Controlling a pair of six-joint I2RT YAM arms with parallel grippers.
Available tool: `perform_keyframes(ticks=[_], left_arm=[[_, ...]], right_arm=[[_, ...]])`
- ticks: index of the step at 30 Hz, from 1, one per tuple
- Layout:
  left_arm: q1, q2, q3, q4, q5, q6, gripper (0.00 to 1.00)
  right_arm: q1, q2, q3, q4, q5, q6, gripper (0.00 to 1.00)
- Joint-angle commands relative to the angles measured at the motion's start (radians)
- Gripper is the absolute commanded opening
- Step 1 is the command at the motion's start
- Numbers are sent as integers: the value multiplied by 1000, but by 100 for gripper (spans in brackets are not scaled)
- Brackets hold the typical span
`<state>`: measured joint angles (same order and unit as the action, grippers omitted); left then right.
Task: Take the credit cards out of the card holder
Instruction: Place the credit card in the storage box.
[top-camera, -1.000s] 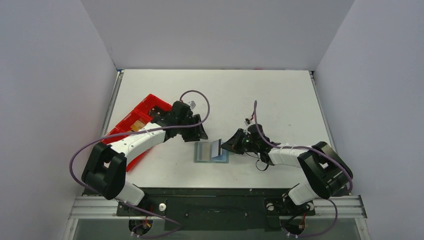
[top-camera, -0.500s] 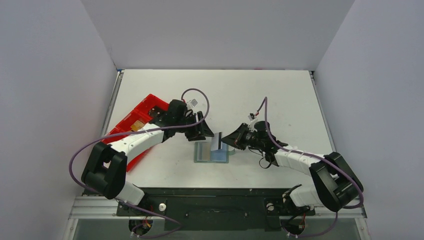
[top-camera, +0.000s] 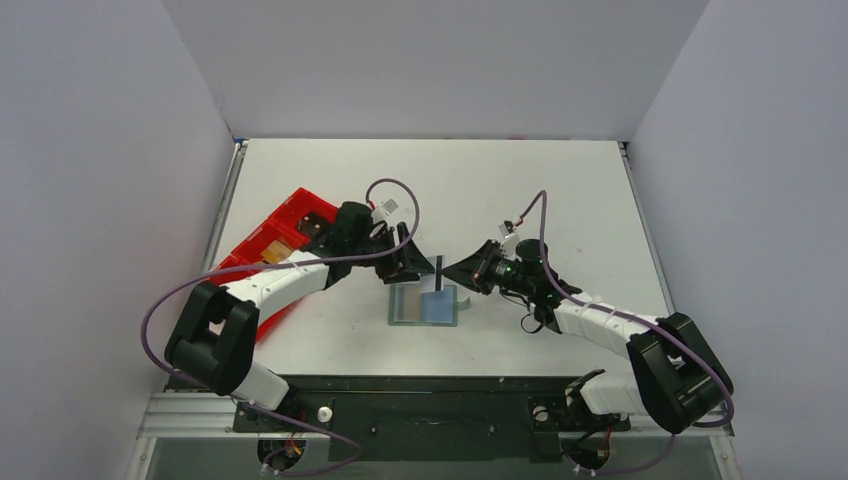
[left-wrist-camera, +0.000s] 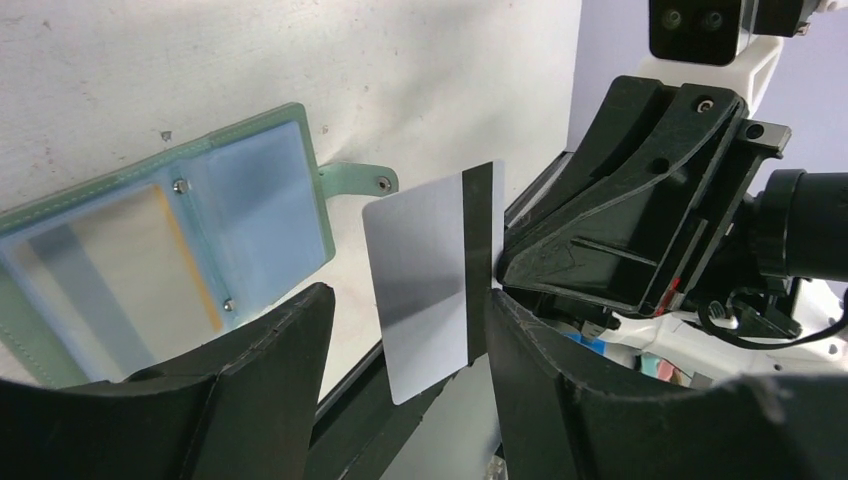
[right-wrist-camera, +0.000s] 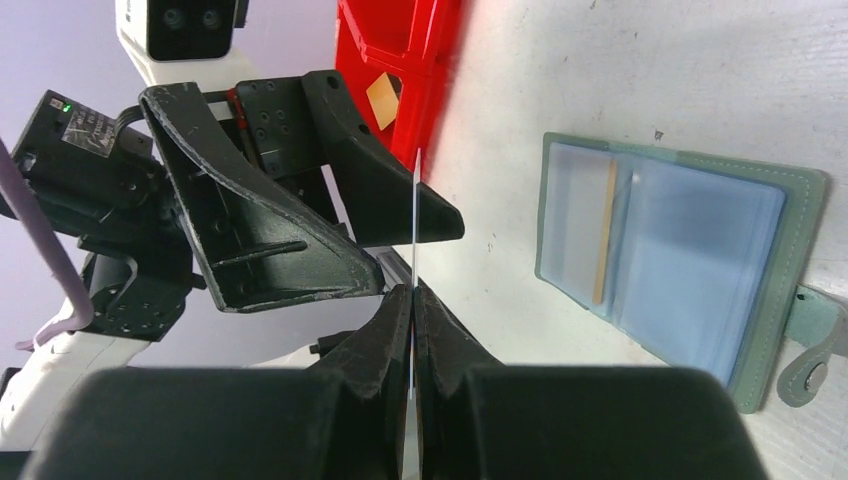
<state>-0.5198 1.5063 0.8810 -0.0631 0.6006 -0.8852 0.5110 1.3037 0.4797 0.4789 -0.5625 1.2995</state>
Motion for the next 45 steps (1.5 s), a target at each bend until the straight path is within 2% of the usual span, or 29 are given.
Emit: perform_keyframes(ticks=[1,4,8,15,17,18,19,20,22,25,30,35,40,45], left_arm=[[10,2,-17,161,62,-58,53],[12,8,-28,223,91,-102,48],[12,12,-45,283,116,-148,36],[11,-1,-41,257,103,-134,0],[10,-8,-37,239,89,-123,0],[10,-13,-35,223,84,-119,0],[10,-15,-33,215,73,-108,0],[10,-22,-29,195,66,-103,0],[10,-34,-22,165,46,-88,0],[12,-54,-11,116,8,-64,0],[20,-102,6,13,-73,-22,0],[59,-198,23,-126,-164,35,0],[144,-302,33,-285,-253,94,0],[263,-416,53,-498,-367,145,0]], right_arm=[[-7,-35,-1,67,-15,9,0],[-8,-33,0,69,-16,8,0],[-7,-29,-3,68,-17,6,0],[-8,-31,3,37,-8,-10,0],[-8,-34,11,12,-6,-25,0],[-8,-36,20,0,-2,-40,5],[-7,-38,25,-27,0,-55,11],[-7,-46,33,-44,9,-63,28],[-7,-64,50,-106,34,-98,47],[-5,-95,90,-246,83,-171,58],[-5,-144,137,-414,181,-247,63],[-5,-159,175,-512,241,-306,64],[-4,-146,205,-593,280,-367,64],[-5,-136,191,-579,283,-384,64]])
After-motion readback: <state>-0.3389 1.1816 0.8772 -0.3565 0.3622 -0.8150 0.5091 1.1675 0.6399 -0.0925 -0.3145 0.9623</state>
